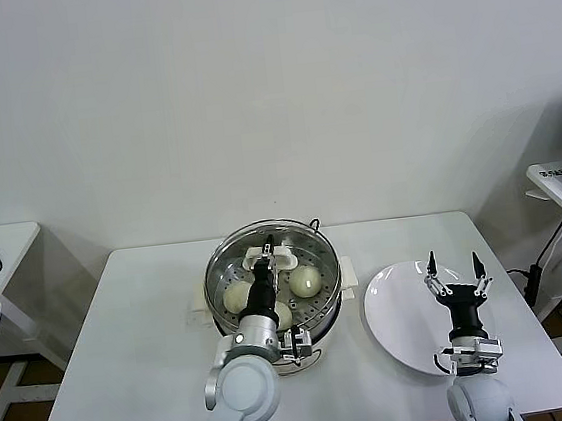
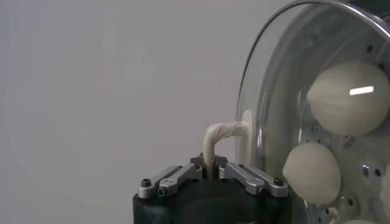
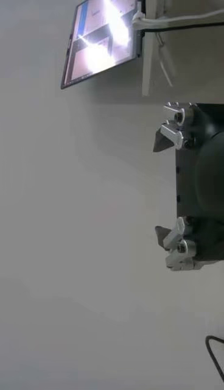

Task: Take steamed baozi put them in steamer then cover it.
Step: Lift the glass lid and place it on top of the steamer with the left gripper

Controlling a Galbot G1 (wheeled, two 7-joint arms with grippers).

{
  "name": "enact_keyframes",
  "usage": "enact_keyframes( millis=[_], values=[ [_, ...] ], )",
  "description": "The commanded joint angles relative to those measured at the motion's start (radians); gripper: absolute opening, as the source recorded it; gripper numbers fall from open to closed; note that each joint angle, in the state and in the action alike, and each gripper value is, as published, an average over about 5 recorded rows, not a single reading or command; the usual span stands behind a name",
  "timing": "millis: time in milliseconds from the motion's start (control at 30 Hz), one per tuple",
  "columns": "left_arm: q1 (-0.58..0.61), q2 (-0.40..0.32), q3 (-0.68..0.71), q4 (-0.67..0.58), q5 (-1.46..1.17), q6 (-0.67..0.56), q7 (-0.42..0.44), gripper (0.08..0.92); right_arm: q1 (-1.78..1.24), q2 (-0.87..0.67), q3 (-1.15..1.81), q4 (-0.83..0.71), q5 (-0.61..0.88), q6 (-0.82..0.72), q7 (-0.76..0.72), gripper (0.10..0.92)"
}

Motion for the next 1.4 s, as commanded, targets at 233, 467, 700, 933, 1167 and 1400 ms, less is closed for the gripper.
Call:
enact_keyframes(
  millis=[233,467,700,933,1167,1400],
  values=[
    [0.007,-0.013,0.001,0.014,0.026,0.003,0.011,0.19,0.001,-0.002,0.001,0.005,0.006,-0.009,0.001,0.823],
    [0.011,-0.015,0.003,0.015,0.027,0.001,0.01,0.19,0.002,-0.002,0.001,0.007,0.005,-0.009,0.001,0.823],
    [0.012,-0.019,0.002,0.024,0.029,-0.007,0.008,0.19,0.0,-0.001,0.004,0.007,0.004,-0.008,0.001,0.823],
    [0.011,-0.025,-0.002,0.041,0.045,-0.02,0.007,0.19,-0.002,-0.001,0.006,0.009,0.003,-0.007,0.001,0.823],
    [0.012,-0.027,-0.006,0.046,0.061,-0.031,0.01,0.19,-0.003,-0.003,0.008,0.01,0.003,-0.007,0.001,0.823],
    [0.02,-0.028,-0.009,0.038,0.063,-0.033,0.019,0.192,-0.004,-0.003,0.009,0.011,0.003,-0.007,0.001,0.823]
  ],
)
